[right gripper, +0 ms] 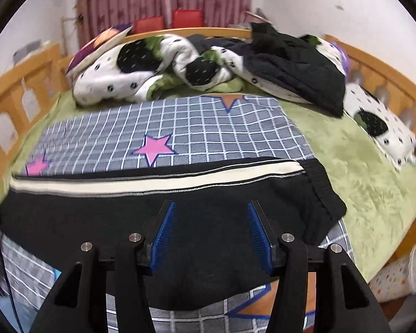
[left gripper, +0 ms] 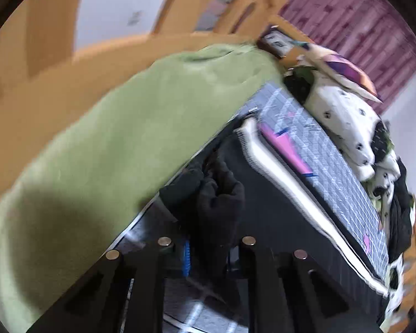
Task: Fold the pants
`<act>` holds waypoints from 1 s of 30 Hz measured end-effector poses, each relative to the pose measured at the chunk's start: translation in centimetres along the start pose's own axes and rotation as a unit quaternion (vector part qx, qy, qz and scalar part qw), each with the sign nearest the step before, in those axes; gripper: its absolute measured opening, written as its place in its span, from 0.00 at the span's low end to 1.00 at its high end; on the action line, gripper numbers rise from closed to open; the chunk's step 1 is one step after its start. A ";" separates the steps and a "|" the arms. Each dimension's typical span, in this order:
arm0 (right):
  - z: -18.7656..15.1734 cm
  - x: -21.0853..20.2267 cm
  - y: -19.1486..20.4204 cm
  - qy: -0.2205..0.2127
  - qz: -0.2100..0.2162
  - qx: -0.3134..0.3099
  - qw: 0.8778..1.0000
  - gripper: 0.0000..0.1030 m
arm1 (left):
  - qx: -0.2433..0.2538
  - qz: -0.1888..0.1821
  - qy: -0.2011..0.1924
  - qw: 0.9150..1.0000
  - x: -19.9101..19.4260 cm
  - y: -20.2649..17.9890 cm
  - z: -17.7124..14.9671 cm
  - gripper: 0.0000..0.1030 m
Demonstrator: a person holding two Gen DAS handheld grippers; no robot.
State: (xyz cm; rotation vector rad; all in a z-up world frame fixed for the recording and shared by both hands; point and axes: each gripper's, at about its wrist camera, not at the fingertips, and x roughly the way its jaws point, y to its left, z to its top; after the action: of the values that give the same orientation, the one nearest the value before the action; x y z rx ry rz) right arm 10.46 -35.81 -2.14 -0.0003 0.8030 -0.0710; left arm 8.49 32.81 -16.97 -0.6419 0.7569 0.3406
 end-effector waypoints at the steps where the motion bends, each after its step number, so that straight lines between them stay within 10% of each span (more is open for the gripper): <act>1: 0.1 -0.4 -0.2 -0.007 0.011 0.008 1.000 0.51 | 0.022 0.007 -0.007 1.000 -0.8 -1.2 0.5 0.14; 6: -0.6 -0.9 -1.2 -0.082 0.090 0.026 0.992 0.60 | 0.160 0.046 -0.053 0.985 -4.9 -11.2 1.5 0.13; 10: -2.4 1.3 -2.7 -0.108 0.108 0.023 0.988 0.60 | 0.286 0.062 -0.082 0.953 -8.0 -22.5 -1.1 0.13; 14: -3.8 4.3 -4.7 -0.074 0.097 0.025 0.992 0.60 | 0.391 0.048 -0.079 0.916 -9.3 -34.4 -7.4 0.12; 18: -4.3 5.4 -8.8 -0.062 0.087 0.067 0.992 0.60 | 0.438 0.009 -0.034 0.898 -8.0 -41.5 -15.7 0.11; 27: -6.3 3.0 -16.5 -0.085 0.088 0.165 0.979 0.60 | 0.454 -0.024 0.083 0.887 -0.9 -40.5 -33.4 0.12; 30: -6.1 2.6 -15.9 -0.083 0.098 0.169 0.977 0.60 | 0.465 -0.057 0.086 0.879 -2.9 -39.4 -33.3 0.34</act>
State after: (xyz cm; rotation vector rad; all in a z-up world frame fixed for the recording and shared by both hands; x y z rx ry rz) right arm 6.86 -51.67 -7.87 0.3905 0.6122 -0.0193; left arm 8.82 -18.83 -16.93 0.2051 0.9371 -0.2090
